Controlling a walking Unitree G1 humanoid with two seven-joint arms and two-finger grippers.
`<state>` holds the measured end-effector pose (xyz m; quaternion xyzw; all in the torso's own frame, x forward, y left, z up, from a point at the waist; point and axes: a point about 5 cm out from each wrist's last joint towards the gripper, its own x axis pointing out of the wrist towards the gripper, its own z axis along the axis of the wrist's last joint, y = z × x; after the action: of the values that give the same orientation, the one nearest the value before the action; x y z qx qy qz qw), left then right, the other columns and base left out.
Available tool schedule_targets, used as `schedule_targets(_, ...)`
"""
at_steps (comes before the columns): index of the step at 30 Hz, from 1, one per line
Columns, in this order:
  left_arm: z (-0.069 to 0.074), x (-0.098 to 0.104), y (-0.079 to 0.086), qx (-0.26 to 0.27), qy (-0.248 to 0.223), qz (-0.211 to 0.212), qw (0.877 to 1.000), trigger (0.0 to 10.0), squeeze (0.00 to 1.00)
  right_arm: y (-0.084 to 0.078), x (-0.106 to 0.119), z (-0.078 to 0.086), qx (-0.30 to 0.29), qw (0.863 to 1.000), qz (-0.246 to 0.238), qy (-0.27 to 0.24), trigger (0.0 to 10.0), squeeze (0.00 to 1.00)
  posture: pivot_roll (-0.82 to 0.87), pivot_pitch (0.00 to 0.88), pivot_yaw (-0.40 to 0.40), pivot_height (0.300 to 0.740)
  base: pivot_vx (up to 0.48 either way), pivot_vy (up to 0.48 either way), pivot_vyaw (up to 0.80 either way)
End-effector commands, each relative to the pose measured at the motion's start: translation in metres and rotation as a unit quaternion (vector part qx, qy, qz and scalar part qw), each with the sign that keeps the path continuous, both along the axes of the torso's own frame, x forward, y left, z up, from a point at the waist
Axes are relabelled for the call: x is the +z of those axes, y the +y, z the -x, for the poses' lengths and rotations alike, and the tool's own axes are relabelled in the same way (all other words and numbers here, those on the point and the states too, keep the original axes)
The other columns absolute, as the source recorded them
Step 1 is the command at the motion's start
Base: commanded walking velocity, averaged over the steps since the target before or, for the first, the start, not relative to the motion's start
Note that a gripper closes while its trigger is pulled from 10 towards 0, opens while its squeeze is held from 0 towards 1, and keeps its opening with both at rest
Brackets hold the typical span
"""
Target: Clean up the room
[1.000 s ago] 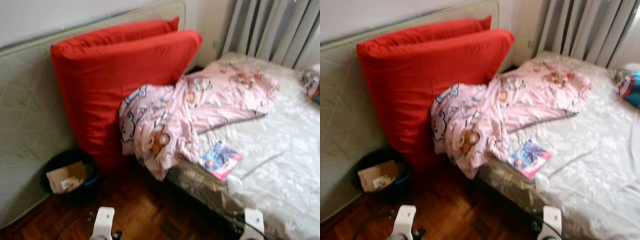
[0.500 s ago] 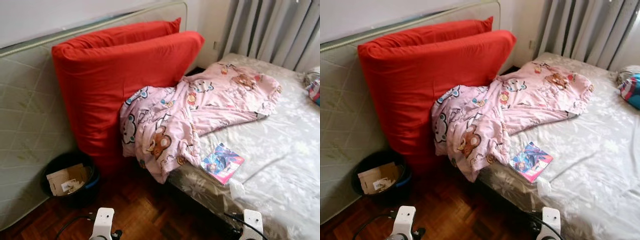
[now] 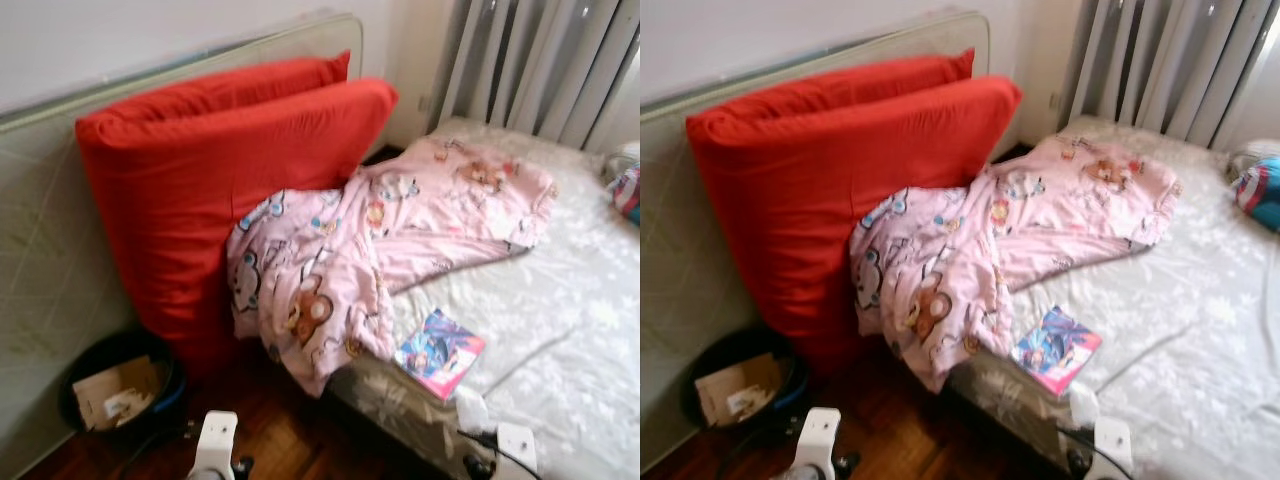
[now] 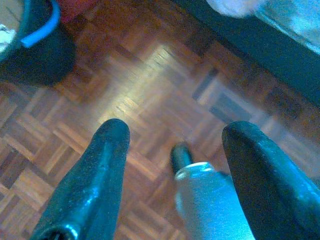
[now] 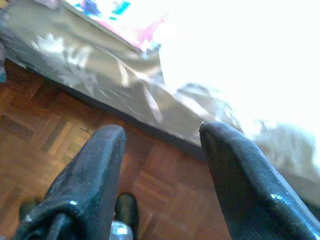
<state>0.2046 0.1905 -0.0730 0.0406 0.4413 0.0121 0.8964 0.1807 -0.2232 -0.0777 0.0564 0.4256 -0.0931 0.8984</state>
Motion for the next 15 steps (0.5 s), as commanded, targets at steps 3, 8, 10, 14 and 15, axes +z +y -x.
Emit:
schedule_targets(3, 0.0038, -0.0016, 0.0049, 0.009, 0.008, -0.003, 1.000, 10.0, 0.00, 0.0076, -0.0004, -0.0027, 0.006, 1.000, -0.008, -0.002, 10.0, 0.00, -0.05, 0.000, -0.022, 0.740, 0.337, 0.000, 0.00)
schedule_targets(8, 0.0039, -0.0017, 0.0049, 0.009, 0.008, -0.003, 1.000, 10.0, 0.00, 0.0076, -0.0004, -0.0025, 0.005, 1.000, -0.009, -0.004, 10.0, 0.00, -0.05, 0.000, -0.022, 0.740, 0.340, 0.000, 0.00)
schedule_targets(10, 0.0039, -0.0016, 0.0048, 0.009, 0.008, -0.003, 1.000, 10.0, 0.00, 0.0076, -0.0002, -0.0027, 0.006, 1.000, -0.009, -0.005, 10.0, 0.00, -0.05, 0.000, -0.022, 0.740, 0.341, 0.000, 0.00)
schedule_targets(14, 0.0035, -0.0012, 0.0049, 0.013, 0.003, 0.000, 1.000, 10.0, 0.00, 0.0082, 0.0008, -0.0040, 0.003, 1.000, -0.014, -0.016, 10.0, 0.00, -0.05, 0.000, -0.022, 0.740, 0.337, 0.000, 0.00)
schedule_targets(15, 0.0034, -0.0012, 0.0048, 0.013, 0.002, 0.001, 1.000, 10.0, 0.00, 0.0083, 0.0009, -0.0041, 0.003, 1.000, -0.014, -0.017, 10.0, 0.00, -0.05, 0.000, -0.022, 0.740, 0.341, 0.000, 0.00)
